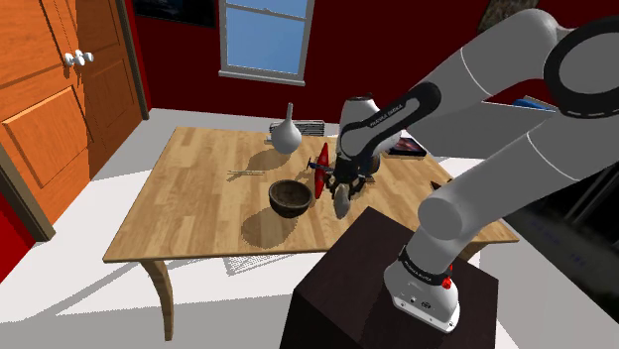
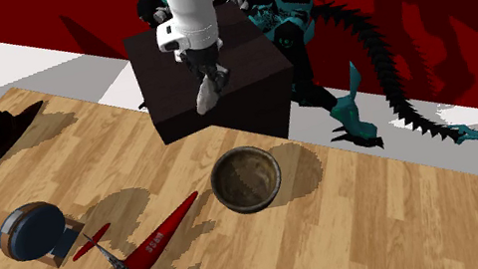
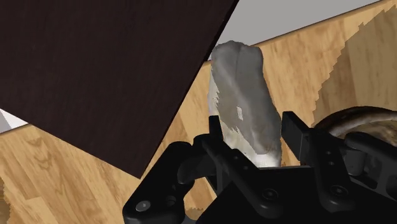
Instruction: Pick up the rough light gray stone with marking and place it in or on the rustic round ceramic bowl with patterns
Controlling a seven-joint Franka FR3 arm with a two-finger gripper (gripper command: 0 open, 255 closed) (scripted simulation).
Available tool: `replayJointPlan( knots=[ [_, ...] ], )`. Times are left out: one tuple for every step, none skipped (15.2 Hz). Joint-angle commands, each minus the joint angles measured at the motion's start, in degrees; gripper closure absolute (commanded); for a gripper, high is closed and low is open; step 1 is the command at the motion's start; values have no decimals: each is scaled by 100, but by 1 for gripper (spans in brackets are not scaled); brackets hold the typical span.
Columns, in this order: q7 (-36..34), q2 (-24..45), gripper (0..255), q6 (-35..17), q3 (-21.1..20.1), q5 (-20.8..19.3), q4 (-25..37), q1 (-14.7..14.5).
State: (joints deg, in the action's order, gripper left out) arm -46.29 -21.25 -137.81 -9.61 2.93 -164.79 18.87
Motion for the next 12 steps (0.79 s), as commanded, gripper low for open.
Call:
replayJointPlan(
  knots=[
    [-51, 178, 255, 59, -31, -24, 234, 10],
    [-110, 399, 255, 67, -69, -56, 463, 24],
    [-171, 614, 255, 84, -103, -93, 694, 38],
    [-233, 823, 255, 110, -135, -134, 927, 50],
    [-295, 1028, 255, 144, -165, -178, 1162, 60],
    [-358, 1228, 255, 184, -191, -224, 1400, 67],
    [-421, 1425, 255, 232, -214, -272, 1640, 72],
    [-482, 1618, 255, 285, -235, -322, 1884, 73],
    [-543, 1810, 255, 345, -252, -372, 2130, 71],
    [-603, 2000, 255, 410, -267, -422, 2380, 66],
    [-661, 2189, 255, 480, -280, -473, 2634, 58],
    [-717, 2376, 255, 556, -290, -522, 2891, 47]
  ],
)
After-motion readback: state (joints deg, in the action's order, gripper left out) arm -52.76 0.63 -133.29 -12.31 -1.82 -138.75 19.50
